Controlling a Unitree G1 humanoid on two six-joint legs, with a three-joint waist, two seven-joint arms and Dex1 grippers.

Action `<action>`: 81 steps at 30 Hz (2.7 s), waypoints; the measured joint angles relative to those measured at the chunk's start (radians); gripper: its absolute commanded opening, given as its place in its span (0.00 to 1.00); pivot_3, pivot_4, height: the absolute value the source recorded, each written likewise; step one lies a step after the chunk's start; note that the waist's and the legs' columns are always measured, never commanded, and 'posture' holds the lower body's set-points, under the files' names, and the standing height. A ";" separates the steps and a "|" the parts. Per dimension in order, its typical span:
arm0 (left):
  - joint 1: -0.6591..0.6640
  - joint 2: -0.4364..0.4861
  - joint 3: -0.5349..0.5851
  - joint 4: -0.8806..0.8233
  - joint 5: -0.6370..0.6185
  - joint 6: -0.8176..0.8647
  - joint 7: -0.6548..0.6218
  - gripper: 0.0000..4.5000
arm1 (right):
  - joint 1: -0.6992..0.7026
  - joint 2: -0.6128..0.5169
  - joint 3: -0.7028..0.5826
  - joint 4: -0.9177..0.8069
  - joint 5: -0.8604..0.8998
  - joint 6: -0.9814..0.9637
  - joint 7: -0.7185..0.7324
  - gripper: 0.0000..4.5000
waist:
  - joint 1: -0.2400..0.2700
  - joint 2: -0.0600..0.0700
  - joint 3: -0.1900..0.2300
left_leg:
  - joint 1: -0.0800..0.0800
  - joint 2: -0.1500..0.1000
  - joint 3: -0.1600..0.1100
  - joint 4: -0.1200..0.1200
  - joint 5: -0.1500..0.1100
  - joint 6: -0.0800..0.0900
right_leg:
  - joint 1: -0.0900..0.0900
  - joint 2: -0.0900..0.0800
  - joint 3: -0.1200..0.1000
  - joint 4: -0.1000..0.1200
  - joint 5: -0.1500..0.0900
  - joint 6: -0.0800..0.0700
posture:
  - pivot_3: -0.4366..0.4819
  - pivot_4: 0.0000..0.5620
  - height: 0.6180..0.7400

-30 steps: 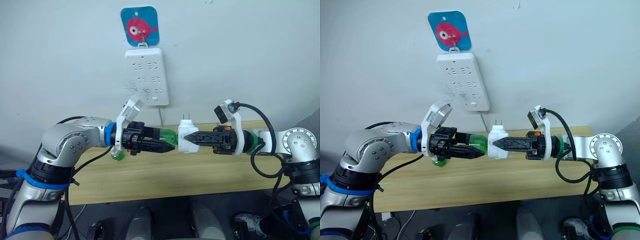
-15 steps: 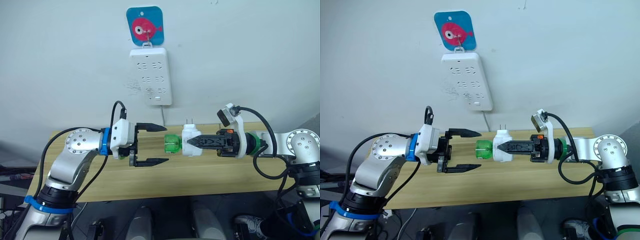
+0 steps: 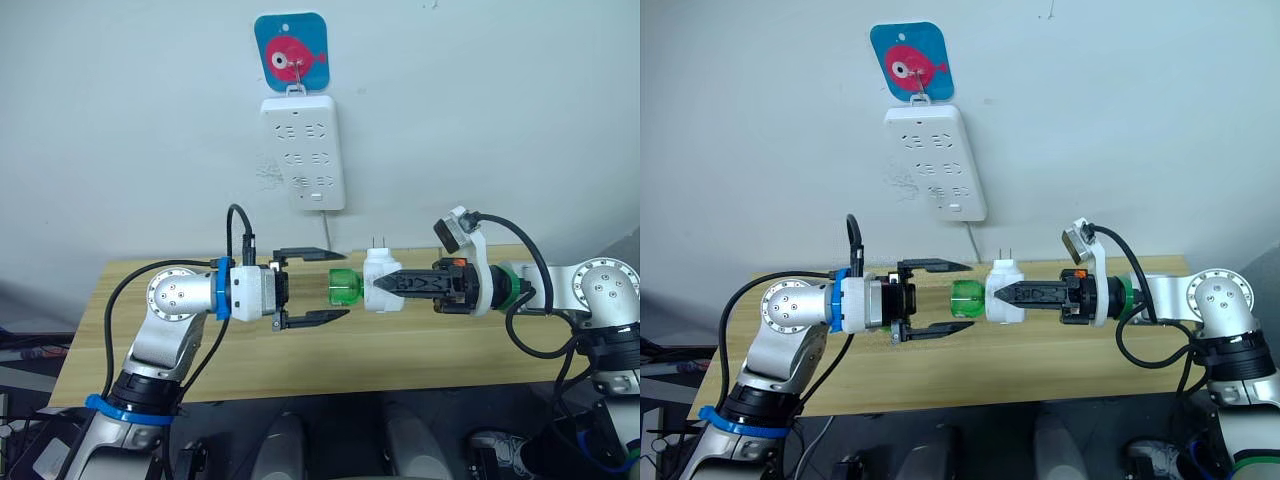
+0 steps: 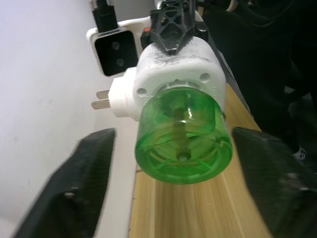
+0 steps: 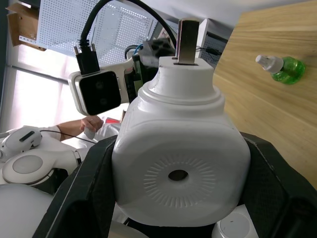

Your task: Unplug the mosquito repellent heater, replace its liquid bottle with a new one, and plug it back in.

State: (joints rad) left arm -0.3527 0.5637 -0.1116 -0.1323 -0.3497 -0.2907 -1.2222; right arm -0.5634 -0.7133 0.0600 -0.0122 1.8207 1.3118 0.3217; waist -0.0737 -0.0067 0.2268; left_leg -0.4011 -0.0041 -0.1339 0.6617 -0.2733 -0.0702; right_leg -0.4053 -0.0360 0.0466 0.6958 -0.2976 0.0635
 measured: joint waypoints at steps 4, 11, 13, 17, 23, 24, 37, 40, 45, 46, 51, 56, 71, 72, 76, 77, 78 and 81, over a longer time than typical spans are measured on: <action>-0.001 0.001 -0.002 -0.001 -0.005 0.014 -0.005 0.50 | -0.003 0.001 -0.001 0.002 0.000 -0.002 -0.004 0.66 | -0.003 0.000 0.000 | 0.000 0.000 0.000 0.000 0.000 0.000 | 0.000 0.000 0.000 0.000 0.000 0.000 | 0.40 0.35 0.95; -0.111 0.172 -0.033 -0.105 -0.335 0.726 0.016 0.50 | -0.006 0.018 0.003 0.000 -0.004 -0.002 -0.006 0.66 | -0.011 0.000 0.000 | 0.000 0.000 -0.002 0.000 0.000 0.001 | 0.000 0.001 -0.002 0.001 0.000 0.000 | 0.42 0.35 0.95; -0.198 0.233 -0.039 -0.080 -0.485 1.012 0.003 0.50 | -0.010 0.030 0.007 -0.013 -0.004 0.001 0.003 0.66 | -0.013 0.000 0.000 | 0.000 0.000 -0.002 0.000 0.001 0.001 | 0.000 0.001 -0.002 0.002 0.000 0.000 | 0.42 0.35 0.95; -0.266 0.234 -0.040 -0.029 -0.548 1.183 -0.016 0.50 | -0.013 0.034 0.006 -0.018 -0.004 0.000 0.008 0.66 | -0.014 0.000 0.000 | 0.000 0.000 -0.001 -0.001 0.001 0.001 | 0.000 0.001 -0.002 0.000 0.000 0.000 | 0.41 0.35 0.95; -0.235 0.206 -0.028 -0.044 -0.521 1.157 0.001 0.58 | -0.009 0.025 0.005 -0.013 -0.004 -0.001 0.003 0.66 | -0.014 0.000 0.000 | 0.000 0.001 -0.001 -0.001 0.001 0.001 | 0.000 0.001 -0.001 0.000 0.000 0.000 | 0.41 0.35 0.95; -0.222 0.205 -0.028 -0.054 -0.507 1.133 0.003 0.66 | -0.007 0.025 0.006 -0.012 -0.004 -0.001 0.001 0.66 | -0.013 0.000 0.000 | 0.000 0.001 -0.001 -0.001 0.001 0.001 | 0.000 0.001 -0.001 0.000 0.000 0.000 | 0.41 0.35 0.95; 0.013 0.109 -0.007 -0.038 -0.084 0.400 -0.013 1.00 | 0.003 -0.003 -0.002 -0.005 -0.002 0.002 -0.011 0.66 | -0.003 0.000 0.000 | -0.001 0.000 0.000 -0.001 0.001 0.001 | 0.000 -0.001 0.000 -0.001 0.000 0.000 | 0.40 0.35 0.95; 0.016 0.028 0.008 -0.013 -0.036 0.193 0.009 1.00 | 0.003 -0.003 -0.002 -0.005 -0.002 0.001 -0.017 0.66 | 0.008 0.000 0.000 | -0.001 0.000 0.000 0.000 0.001 0.001 | 0.000 -0.001 0.000 -0.001 0.000 0.000 | 0.40 0.35 0.95; 0.004 -0.003 0.023 0.026 -0.015 0.048 0.011 1.00 | 0.004 -0.004 -0.002 -0.005 -0.002 0.001 -0.019 0.66 | 0.011 0.000 0.000 | 0.000 0.000 0.000 0.000 0.001 0.001 | 0.000 -0.001 0.000 -0.001 0.000 0.000 | 0.40 0.35 0.95; 0.001 -0.003 0.023 0.027 -0.012 0.037 0.010 1.00 | 0.004 -0.004 -0.002 -0.005 -0.002 0.001 -0.020 0.66 | 0.011 0.000 0.000 | 0.000 0.000 0.000 0.000 0.001 0.001 | 0.000 -0.001 0.000 -0.001 0.000 0.000 | 0.40 0.35 0.95; -0.012 0.001 0.003 0.031 -0.006 0.021 -0.030 0.74 | 0.004 -0.003 -0.002 -0.005 -0.002 0.001 -0.022 0.66 | 0.010 0.000 0.000 | 0.000 0.000 0.000 0.000 0.001 0.001 | 0.000 -0.001 0.000 -0.001 0.000 0.000 | 0.40 0.35 0.95; -0.011 0.005 -0.004 0.028 -0.016 0.035 -0.053 0.50 | 0.004 -0.002 -0.001 -0.005 -0.001 0.003 -0.022 0.66 | 0.008 0.000 0.000 | 0.000 0.000 0.000 0.000 0.001 0.001 | 0.000 0.000 0.000 0.000 0.000 0.000 | 0.40 0.36 0.95; -0.203 0.205 -0.039 -0.041 -0.536 1.222 0.011 0.50 | 0.004 0.020 0.009 -0.025 -0.045 0.018 0.014 0.66 | -0.017 0.000 0.002 | 0.000 0.001 -0.002 -0.002 0.001 0.001 | -0.001 0.001 -0.002 0.001 0.000 0.000 | 0.41 0.36 0.95; -0.192 0.204 -0.039 -0.053 -0.524 1.204 0.015 0.50 | 0.004 0.020 0.009 -0.025 -0.052 0.021 0.016 0.66 | -0.016 0.000 0.002 | 0.000 0.001 -0.002 -0.002 0.001 0.001 | -0.001 0.001 -0.002 0.000 0.000 0.000 | 0.41 0.36 0.95; -0.156 0.203 -0.040 -0.070 -0.462 1.138 0.026 0.70 | 0.007 0.015 0.008 -0.025 -0.063 0.027 0.017 0.66 | -0.011 0.000 0.003 | 0.000 0.000 -0.001 -0.001 0.001 0.001 | -0.001 0.001 -0.001 0.000 0.000 0.000 | 0.41 0.36 0.95; -0.137 0.220 -0.040 -0.059 -0.427 1.117 0.029 0.78 | 0.010 0.004 -0.002 -0.023 -0.067 0.026 0.017 0.66 | -0.011 0.000 0.003 | 0.000 0.000 -0.001 -0.001 0.001 0.001 | 0.000 0.001 0.000 0.001 0.000 0.000 | 0.41 0.36 0.95; -0.121 0.229 -0.039 -0.048 -0.404 1.103 0.033 0.85 | 0.013 -0.004 -0.008 -0.022 -0.068 0.028 0.019 0.66 | -0.011 0.000 0.003 | 0.001 0.000 -0.001 -0.001 0.001 0.001 | 0.000 0.001 0.000 0.001 0.000 0.000 | 0.41 0.36 0.95; -0.067 0.238 -0.038 -0.058 -0.341 1.019 0.010 1.00 | 0.015 -0.006 -0.009 -0.022 -0.069 0.029 0.023 0.66 | -0.011 0.000 0.003 | 0.000 0.000 0.000 -0.002 0.001 0.001 | -0.001 0.001 0.000 0.000 0.000 0.000 | 0.42 0.36 0.95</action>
State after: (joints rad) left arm -0.4201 0.8017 -0.1500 -0.1904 -0.6907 0.7285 -1.2122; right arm -0.5487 -0.7194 0.0506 -0.0341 1.7522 1.3405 0.3447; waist -0.0847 -0.0067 0.2297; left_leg -0.4008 -0.0038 -0.1342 0.6601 -0.2725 -0.0689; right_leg -0.4058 -0.0353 0.0464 0.6959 -0.2978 0.0635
